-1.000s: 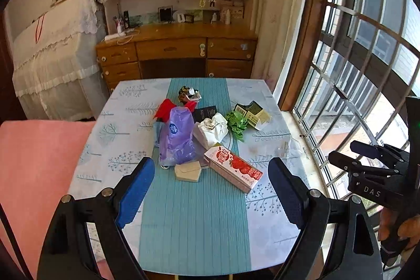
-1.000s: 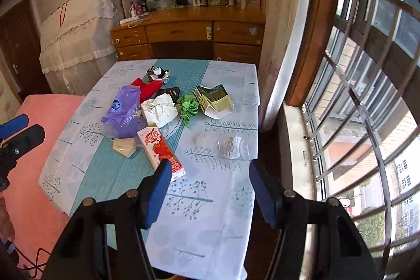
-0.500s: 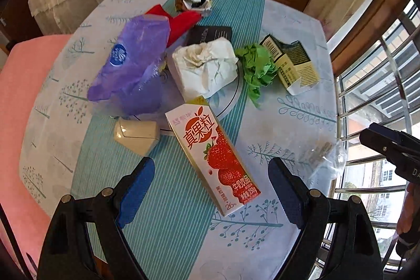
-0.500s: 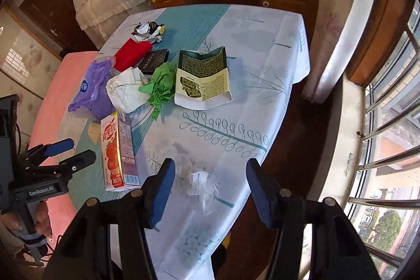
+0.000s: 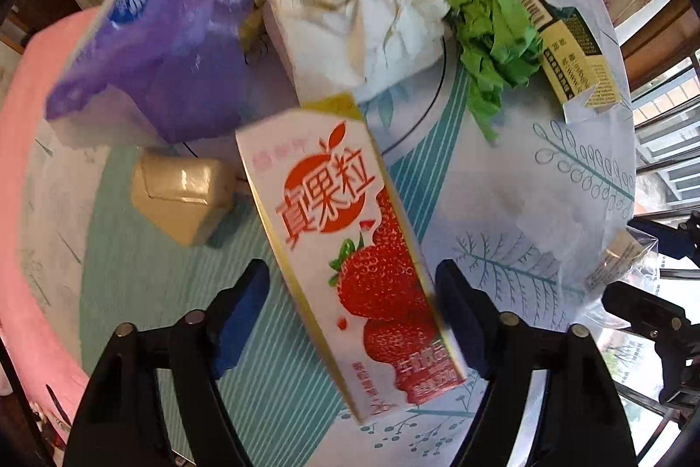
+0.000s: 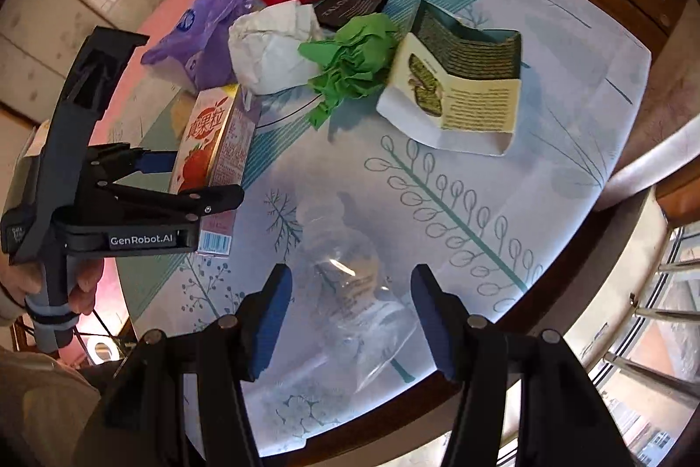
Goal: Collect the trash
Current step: 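Grasp the strawberry milk carton with the left tool while the right tool grasps the plastic bottle, then carry the carton and bottle over the bin and release both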
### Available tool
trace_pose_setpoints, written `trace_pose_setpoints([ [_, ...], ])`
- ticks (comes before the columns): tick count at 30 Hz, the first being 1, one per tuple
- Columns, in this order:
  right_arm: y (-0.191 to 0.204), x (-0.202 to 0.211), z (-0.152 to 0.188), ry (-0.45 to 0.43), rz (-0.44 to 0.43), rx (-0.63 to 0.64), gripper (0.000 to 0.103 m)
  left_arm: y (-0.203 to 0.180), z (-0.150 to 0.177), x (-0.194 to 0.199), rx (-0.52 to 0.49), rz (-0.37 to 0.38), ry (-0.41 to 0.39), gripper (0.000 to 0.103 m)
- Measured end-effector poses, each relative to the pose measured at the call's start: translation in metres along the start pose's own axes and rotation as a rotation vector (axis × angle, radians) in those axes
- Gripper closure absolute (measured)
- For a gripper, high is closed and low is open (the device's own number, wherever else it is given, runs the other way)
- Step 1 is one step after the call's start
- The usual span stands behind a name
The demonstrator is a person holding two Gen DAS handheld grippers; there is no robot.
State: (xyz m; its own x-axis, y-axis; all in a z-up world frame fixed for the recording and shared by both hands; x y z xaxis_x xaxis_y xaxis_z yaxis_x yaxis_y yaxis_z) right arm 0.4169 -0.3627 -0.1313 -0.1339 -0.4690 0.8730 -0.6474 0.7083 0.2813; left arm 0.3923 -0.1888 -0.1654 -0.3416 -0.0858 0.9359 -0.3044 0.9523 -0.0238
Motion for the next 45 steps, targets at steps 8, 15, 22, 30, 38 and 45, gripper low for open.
trace_pose_setpoints([
  [8, 0.024, -0.028, 0.010, 0.120, -0.037, 0.095, 0.062, 0.010, 0.022, -0.002, 0.005, 0.057, -0.035, 0.044],
  [15, 0.051, -0.026, 0.013, 0.080, 0.000, 0.077, 0.070, 0.030, 0.040, 0.002, 0.015, 0.089, -0.054, 0.046],
  [22, 0.088, -0.017, 0.021, 0.002, 0.039, -0.035, 0.076, 0.059, 0.058, 0.031, 0.051, 0.155, -0.142, 0.051],
  [30, 0.145, -0.011, 0.022, -0.050, 0.065, -0.013, 0.076, 0.104, 0.072, 0.079, 0.037, 0.151, -0.242, 0.051],
  [38, 0.224, -0.015, 0.031, -0.063, 0.093, 0.002, 0.076, 0.184, 0.090, 0.135, 0.016, 0.153, -0.346, 0.051],
  [45, 0.309, -0.026, 0.049, -0.107, 0.248, -0.131, 0.076, 0.254, 0.124, 0.175, -0.140, 0.225, -0.454, 0.051],
])
Point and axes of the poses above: each gripper's, at about its wrist camera, not at the fingertips, and x roughly against the way its jaws point, y to its left, z to its underside, the point moved 4 cm from there along -x, roughly the way its jaws point, and after that the axes turned 14 degrees about -y, right-handed, at the moved point
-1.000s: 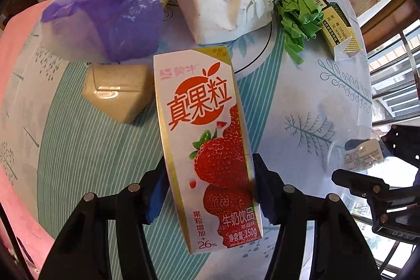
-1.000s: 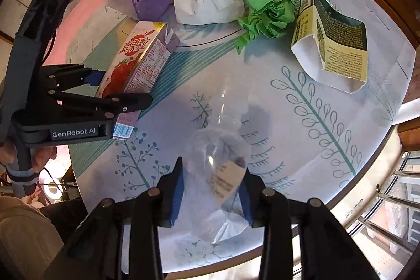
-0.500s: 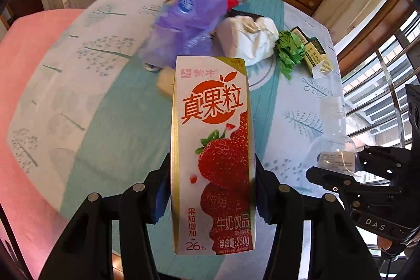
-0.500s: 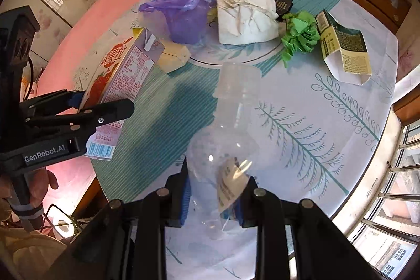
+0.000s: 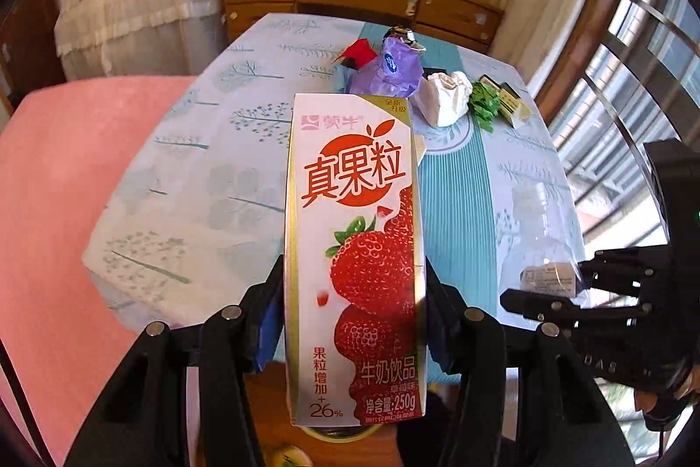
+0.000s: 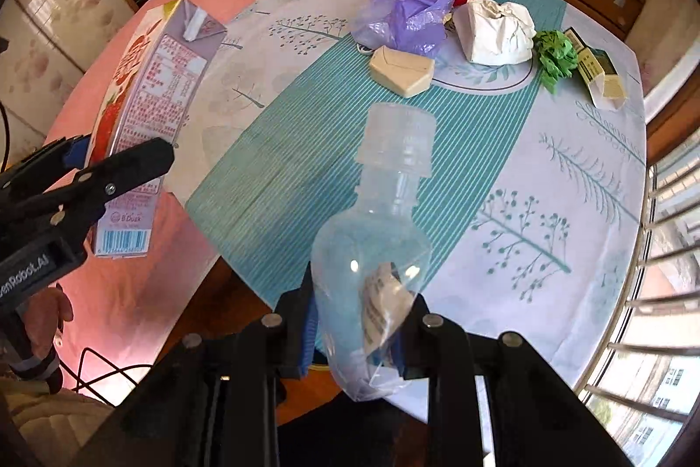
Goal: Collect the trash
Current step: 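Carry the carton and bottle over the bin and release both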
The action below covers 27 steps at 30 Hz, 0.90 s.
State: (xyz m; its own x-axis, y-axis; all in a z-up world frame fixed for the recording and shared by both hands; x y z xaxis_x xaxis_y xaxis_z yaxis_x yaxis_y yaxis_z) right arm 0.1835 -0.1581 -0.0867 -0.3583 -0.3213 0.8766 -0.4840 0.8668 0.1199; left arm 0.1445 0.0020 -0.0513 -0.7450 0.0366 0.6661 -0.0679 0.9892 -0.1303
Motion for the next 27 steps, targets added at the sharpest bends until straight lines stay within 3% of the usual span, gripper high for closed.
trace_pose_setpoints([
  [6, 0.069, 0.008, 0.034, 0.014, 0.094, -0.091, 0.076, 0.048, 0.027, 0.056, -0.091, 0.080, -0.065, 0.051],
  [11, 0.113, 0.006, 0.057, 0.051, 0.126, -0.079, 0.076, 0.078, 0.064, 0.076, -0.075, 0.116, -0.023, 0.051],
  [19, 0.131, -0.019, 0.122, 0.163, 0.157, -0.176, 0.076, 0.097, 0.125, 0.065, -0.069, 0.135, 0.089, 0.051],
  [27, 0.116, -0.083, 0.201, 0.298, 0.184, -0.360, 0.076, 0.083, 0.196, 0.017, -0.097, 0.138, 0.225, 0.050],
])
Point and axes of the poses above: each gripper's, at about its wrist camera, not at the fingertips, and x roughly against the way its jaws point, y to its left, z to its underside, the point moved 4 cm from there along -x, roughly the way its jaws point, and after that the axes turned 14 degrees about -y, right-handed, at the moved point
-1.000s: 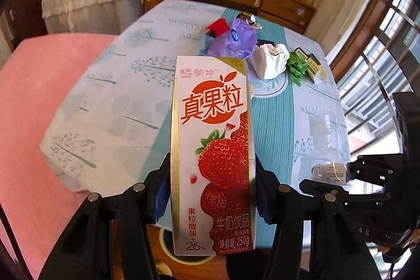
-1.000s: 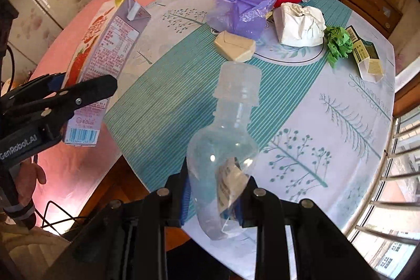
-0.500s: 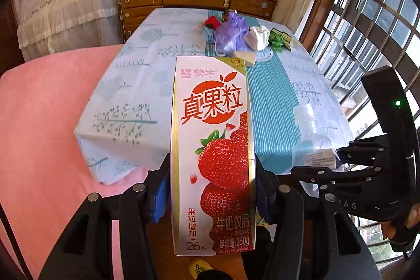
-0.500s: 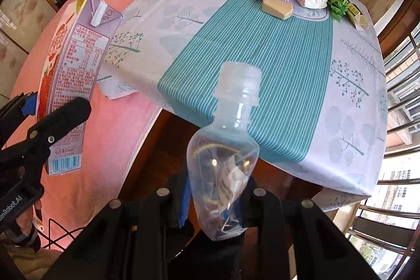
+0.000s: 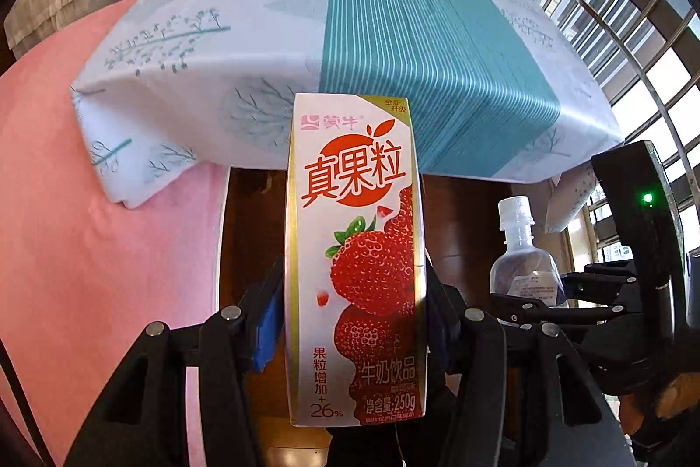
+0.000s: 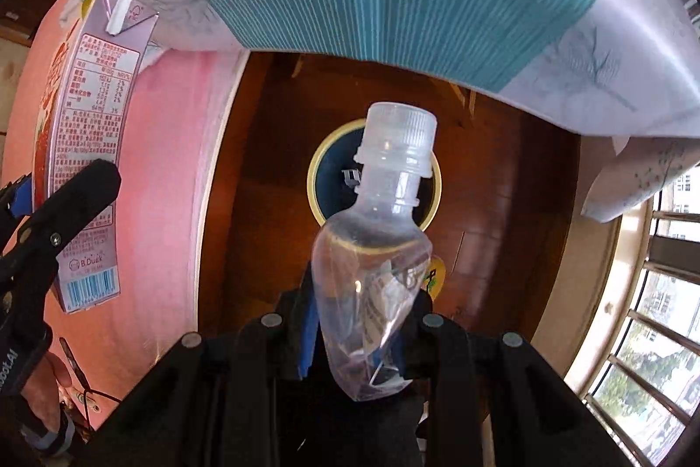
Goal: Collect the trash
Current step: 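Carry the carton and bottle over the bin and release both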
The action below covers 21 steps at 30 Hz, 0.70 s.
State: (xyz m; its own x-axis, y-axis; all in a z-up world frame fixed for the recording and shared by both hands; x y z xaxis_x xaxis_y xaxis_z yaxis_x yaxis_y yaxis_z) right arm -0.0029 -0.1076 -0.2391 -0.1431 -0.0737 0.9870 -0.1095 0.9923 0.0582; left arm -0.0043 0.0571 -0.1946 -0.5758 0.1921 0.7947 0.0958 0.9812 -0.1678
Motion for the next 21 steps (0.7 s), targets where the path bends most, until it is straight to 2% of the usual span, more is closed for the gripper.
trace_pose_setpoints([
  [6, -0.022, -0.080, 0.021, 0.062, 0.001, -0.106, 0.076, -0.009, 0.038, -0.066, 0.005, 0.005, 0.074, 0.050],
  [13, -0.053, -0.154, 0.023, 0.017, -0.019, -0.218, 0.075, -0.018, 0.077, -0.153, 0.026, 0.018, 0.167, 0.050],
  [19, -0.076, -0.206, 0.019, -0.009, -0.074, -0.279, 0.074, -0.024, 0.099, -0.215, 0.006, 0.027, 0.202, 0.050],
  [20, -0.079, -0.215, 0.015, -0.005, -0.088, -0.293, 0.073, -0.025, 0.102, -0.223, -0.001, 0.028, 0.209, 0.047],
  [21, -0.081, -0.224, 0.015, -0.002, -0.096, -0.305, 0.071, -0.025, 0.108, -0.231, -0.016, 0.024, 0.222, 0.038],
])
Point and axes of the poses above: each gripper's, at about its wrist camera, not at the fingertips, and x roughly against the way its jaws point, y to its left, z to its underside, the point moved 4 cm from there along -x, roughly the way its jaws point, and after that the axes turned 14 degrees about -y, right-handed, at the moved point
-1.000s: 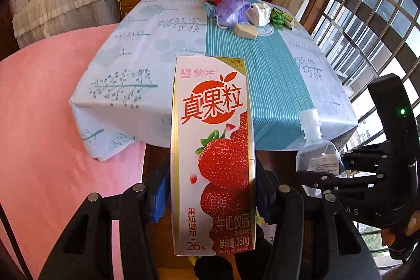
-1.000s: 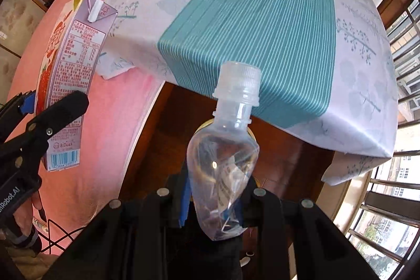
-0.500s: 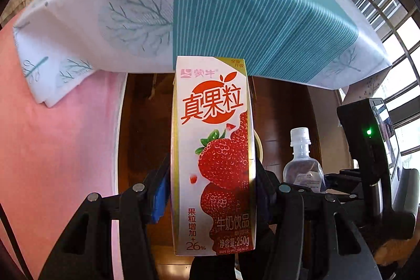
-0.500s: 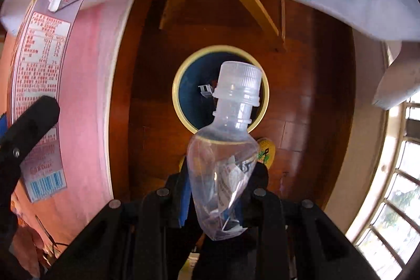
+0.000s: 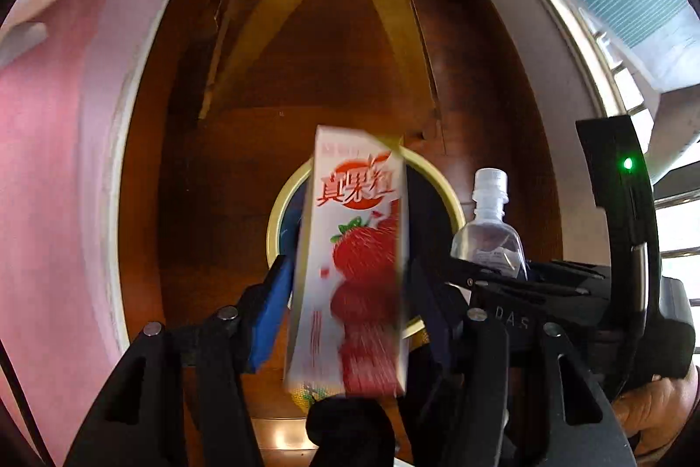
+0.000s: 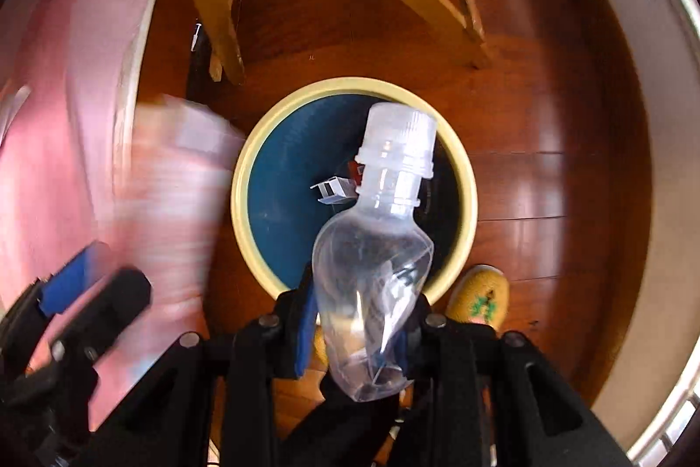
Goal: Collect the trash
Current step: 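Carry the carton and bottle over the bin and release both, then raise both tools back toward the table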
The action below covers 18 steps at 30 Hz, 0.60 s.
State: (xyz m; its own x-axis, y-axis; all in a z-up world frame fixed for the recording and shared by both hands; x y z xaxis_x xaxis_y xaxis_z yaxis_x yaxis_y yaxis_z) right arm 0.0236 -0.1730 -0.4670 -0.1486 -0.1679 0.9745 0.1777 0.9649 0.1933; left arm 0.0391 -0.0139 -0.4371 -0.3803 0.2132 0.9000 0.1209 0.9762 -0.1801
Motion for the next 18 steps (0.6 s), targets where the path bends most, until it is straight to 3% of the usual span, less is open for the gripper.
trace_pose_setpoints([
  [2, -0.004, -0.013, -0.004, -0.003, -0.004, -0.012, 0.063, 0.006, 0.002, -0.014, -0.017, -0.037, 0.002, 0.026],
  [3, -0.004, -0.018, -0.006, -0.009, -0.004, -0.012, 0.052, 0.009, 0.004, -0.019, -0.016, -0.057, -0.001, 0.024],
  [5, -0.006, -0.026, -0.008, -0.017, -0.012, -0.013, 0.044, 0.015, 0.008, -0.027, -0.006, -0.090, 0.005, 0.023],
  [11, -0.012, -0.042, -0.007, -0.003, 0.003, -0.023, 0.043, 0.032, 0.016, -0.040, 0.049, -0.203, 0.059, 0.022],
  [18, -0.003, -0.018, -0.008, -0.055, 0.007, 0.025, 0.043, 0.043, 0.006, -0.020, 0.106, -0.244, 0.006, 0.022],
])
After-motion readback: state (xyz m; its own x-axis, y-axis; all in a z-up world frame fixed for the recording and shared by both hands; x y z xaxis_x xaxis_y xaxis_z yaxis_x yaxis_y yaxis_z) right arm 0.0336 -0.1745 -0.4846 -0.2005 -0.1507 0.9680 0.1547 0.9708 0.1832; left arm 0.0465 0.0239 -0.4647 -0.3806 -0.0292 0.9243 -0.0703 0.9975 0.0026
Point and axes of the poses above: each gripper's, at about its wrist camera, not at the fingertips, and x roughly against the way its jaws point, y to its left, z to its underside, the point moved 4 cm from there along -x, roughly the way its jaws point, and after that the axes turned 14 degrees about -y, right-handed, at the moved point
